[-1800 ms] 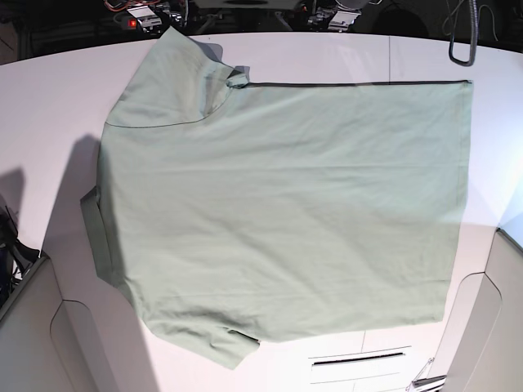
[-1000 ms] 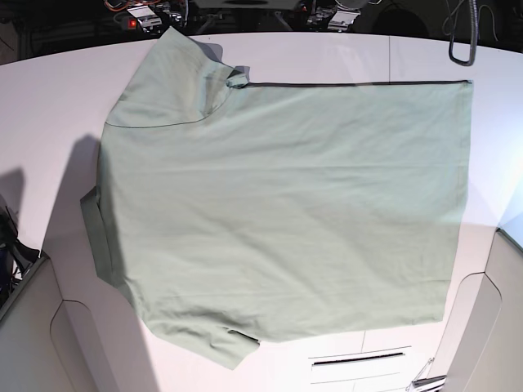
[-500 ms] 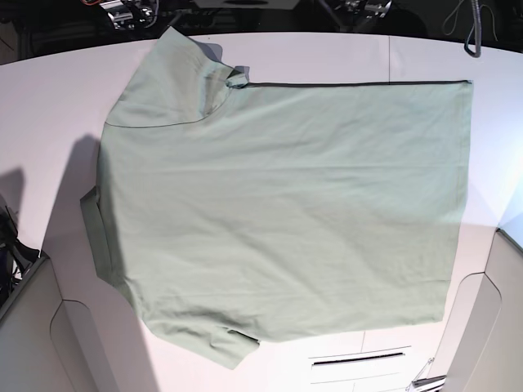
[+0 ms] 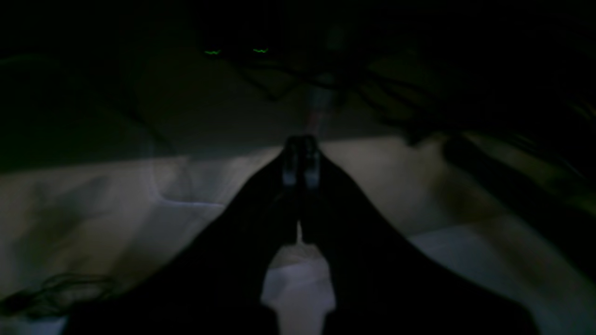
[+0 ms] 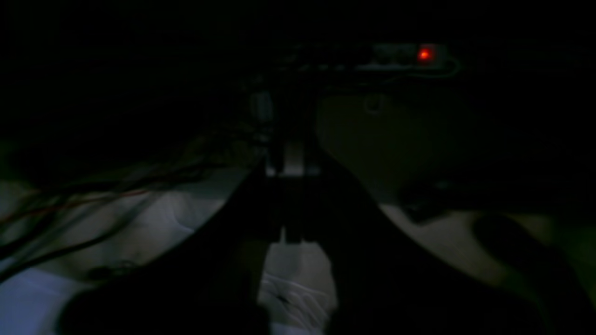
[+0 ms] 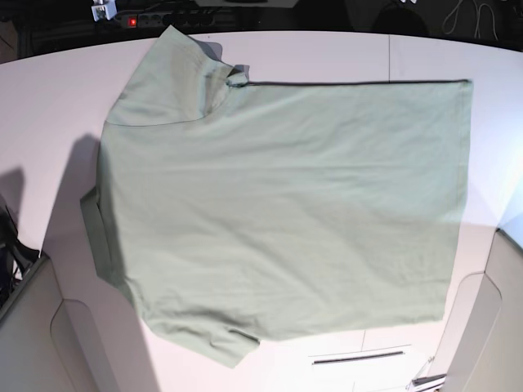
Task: Fold the T-shirt properly
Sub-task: 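Move both grippers from rest toward the shirt's shoulder corners, then lower both grippers onto the shirt's shoulder edges and pinch the fabric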
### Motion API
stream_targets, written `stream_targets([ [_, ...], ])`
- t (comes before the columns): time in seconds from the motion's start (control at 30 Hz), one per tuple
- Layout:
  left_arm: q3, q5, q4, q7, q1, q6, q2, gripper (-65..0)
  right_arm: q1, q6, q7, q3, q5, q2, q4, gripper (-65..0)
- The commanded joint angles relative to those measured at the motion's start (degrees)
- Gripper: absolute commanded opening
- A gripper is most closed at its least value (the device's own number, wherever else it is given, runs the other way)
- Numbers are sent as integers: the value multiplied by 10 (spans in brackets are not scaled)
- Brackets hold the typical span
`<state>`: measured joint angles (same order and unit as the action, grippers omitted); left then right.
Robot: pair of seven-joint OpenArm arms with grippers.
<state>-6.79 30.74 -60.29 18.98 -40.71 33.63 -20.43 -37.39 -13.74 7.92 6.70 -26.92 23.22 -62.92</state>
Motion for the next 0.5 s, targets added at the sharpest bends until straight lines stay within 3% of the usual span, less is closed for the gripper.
stream_targets([
  [0.0, -23, 20, -32, 22, -33, 23, -10, -650, -34, -12, -1, -17, -16, 16, -45, -650],
  [0.07, -71, 88, -98, 78, -77, 64, -14, -650, -92, -28, 23, -51, -46, 27, -130, -650],
  [0.17, -148, 206, -192, 174, -135, 64, -15, -650, -174, -52, 73, -116, -107, 33, -263, -650],
  [0.27, -221, 340, -274, 273, -176, 64, -15, -650, -229, -97, 84, -192, -157, 32, -380, -650],
  [0.37, -292, 456, -335, 345, -185, 64, -14, -650, -232, -139, 85, -266, -172, 17, -463, -650],
  [0.47, -351, 535, -368, 380, -180, 64, -15, -650, -207, -163, 94, -319, -173, -8, -513, -650],
])
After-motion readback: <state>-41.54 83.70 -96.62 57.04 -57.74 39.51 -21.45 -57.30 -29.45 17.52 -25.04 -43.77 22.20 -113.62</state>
